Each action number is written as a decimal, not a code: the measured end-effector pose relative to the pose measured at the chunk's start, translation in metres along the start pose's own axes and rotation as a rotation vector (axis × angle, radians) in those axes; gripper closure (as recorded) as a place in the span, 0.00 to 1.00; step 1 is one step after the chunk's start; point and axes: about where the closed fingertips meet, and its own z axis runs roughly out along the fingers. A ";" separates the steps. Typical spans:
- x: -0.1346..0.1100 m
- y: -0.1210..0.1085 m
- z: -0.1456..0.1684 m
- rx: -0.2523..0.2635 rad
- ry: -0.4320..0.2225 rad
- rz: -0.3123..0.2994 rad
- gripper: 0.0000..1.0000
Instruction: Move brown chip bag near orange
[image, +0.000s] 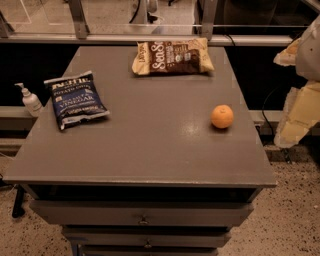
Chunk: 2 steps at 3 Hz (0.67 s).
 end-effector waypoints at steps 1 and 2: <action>0.000 0.000 0.000 0.000 0.000 0.000 0.00; -0.020 -0.013 0.016 0.022 -0.070 -0.012 0.00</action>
Offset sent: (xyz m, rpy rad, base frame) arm 0.0699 0.0561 -0.0267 0.1822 -0.1186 0.0788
